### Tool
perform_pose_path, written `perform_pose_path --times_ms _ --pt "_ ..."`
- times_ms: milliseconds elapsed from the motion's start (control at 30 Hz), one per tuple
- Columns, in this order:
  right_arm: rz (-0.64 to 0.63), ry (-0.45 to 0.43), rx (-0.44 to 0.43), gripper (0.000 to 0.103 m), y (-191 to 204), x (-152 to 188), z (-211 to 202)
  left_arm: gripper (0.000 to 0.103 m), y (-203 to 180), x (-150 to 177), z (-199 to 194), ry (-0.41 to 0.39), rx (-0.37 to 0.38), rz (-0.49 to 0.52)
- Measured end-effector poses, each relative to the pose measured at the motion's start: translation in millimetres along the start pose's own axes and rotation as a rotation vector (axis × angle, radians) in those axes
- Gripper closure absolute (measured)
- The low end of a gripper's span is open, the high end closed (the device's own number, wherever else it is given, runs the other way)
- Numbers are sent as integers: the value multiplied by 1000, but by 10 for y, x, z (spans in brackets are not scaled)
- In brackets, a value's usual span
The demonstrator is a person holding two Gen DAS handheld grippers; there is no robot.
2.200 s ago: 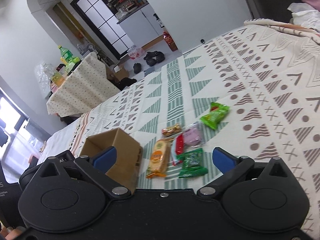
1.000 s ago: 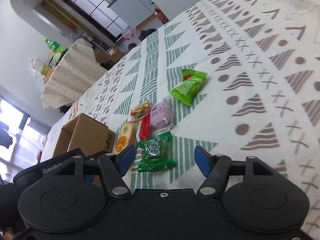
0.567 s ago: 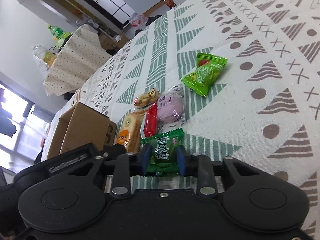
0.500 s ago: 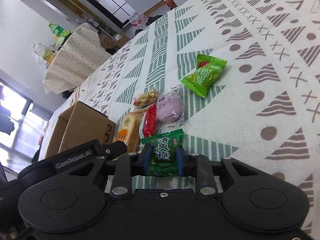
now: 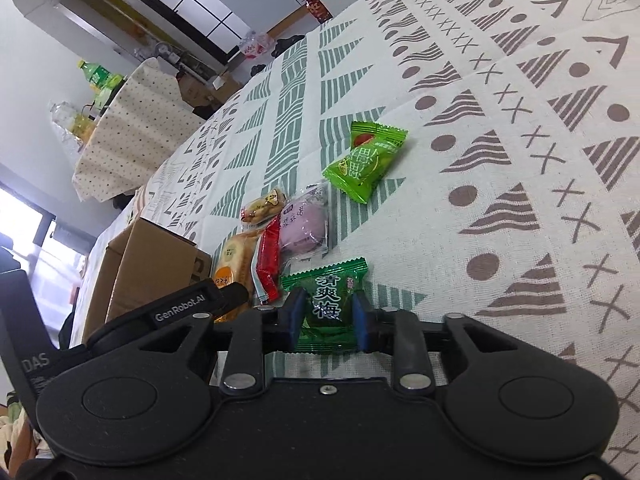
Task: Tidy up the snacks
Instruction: 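Grasp the orange-label bread packet with the left gripper while the right grasps a green plum candy, then carry both snacks over the box and open both grippers to drop them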
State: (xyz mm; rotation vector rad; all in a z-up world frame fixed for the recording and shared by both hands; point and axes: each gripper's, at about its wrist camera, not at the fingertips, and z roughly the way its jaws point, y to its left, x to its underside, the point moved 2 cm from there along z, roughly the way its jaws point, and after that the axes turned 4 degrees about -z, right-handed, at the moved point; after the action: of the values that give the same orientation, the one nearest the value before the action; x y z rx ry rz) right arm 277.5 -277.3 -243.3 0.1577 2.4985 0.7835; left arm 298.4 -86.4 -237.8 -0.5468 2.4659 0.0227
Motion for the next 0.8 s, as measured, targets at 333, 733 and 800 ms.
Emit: perform_pose_path --times_ms 333,733,800 --pt "-52 -3 3 54 69 12 90 65 8 48 -83 41 -23 -23" --pt "-85 22 82 66 101 95 -16 64 121 206 -290 100 -27 -25" --pt "-86 17 96 66 95 113 -71 61 114 203 -300 108 -30 -9"
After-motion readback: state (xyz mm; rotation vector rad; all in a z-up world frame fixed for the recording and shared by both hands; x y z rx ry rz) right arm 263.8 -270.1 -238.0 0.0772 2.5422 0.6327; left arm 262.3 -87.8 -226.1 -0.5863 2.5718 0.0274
